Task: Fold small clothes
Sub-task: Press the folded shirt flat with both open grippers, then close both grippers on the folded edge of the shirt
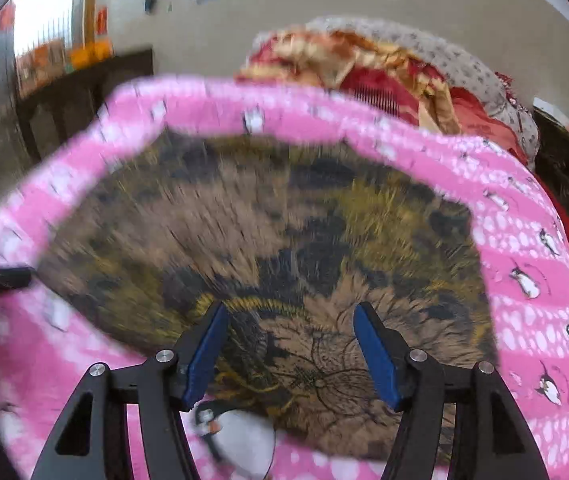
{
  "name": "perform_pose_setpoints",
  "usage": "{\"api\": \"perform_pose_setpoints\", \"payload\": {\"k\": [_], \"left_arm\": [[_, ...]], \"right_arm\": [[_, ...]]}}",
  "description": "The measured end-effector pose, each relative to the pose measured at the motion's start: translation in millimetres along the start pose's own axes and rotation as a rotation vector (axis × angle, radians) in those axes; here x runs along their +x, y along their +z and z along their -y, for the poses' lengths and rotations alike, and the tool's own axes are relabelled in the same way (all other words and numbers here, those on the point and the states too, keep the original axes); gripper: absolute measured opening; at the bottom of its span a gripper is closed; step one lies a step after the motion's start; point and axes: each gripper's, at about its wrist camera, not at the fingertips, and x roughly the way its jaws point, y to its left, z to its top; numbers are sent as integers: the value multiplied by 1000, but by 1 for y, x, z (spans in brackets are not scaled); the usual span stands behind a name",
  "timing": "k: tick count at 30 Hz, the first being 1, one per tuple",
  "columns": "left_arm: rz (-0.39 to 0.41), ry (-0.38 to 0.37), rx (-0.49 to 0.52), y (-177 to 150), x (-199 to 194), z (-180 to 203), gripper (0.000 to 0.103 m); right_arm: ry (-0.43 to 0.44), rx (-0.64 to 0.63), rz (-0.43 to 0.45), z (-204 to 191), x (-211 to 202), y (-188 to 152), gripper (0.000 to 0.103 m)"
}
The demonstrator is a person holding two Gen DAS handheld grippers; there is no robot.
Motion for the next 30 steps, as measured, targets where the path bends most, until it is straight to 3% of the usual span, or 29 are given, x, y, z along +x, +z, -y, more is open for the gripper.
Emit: {"api": "perform_pose_setpoints", "payload": {"k": [2, 4, 6, 7, 13, 14, 16, 18, 21, 23, 25, 26, 27, 30], "left_arm": [[-24, -86, -49, 1, 3, 3, 87], [-41, -177, -114, 1, 10, 0, 87], [-22, -201, -127, 3, 13, 2, 97], [-21, -211, -131, 5, 15, 5, 100], [-38, -229, -111, 12, 25, 20, 100], [-15, -225, -108, 21, 23, 16, 93], [39, -244, -163, 36, 23, -2, 90], [22, -290, -225, 41, 31, -13, 88], [-7, -313, -156, 36, 30, 3, 87], [23, -266, -107, 37, 26, 4, 85], [58, -221, -185, 42, 26, -16, 82], [80, -228, -242, 43, 25, -28, 71], [81, -234, -276, 44, 26, -33, 70], [31, -244, -184, 42, 32, -13, 70]], "right_arm": [[45, 85, 33, 10, -6, -2, 63], [28, 77, 59, 13, -13, -8, 63], [20, 61, 57, 14, -7, -15, 76], [49, 93, 63, 17, -3, -19, 77], [66, 110, 65, 21, 1, -18, 80], [67, 111, 65, 21, 3, -16, 80], [67, 111, 65, 21, 2, -17, 80], [66, 109, 66, 21, 3, -16, 80], [62, 107, 67, 21, 1, -18, 80], [62, 107, 68, 20, 1, -18, 80], [63, 108, 68, 20, 1, -18, 80], [62, 107, 68, 20, 1, -18, 80], [61, 106, 68, 20, 1, -18, 80], [63, 107, 68, 21, 2, -18, 80]]}}
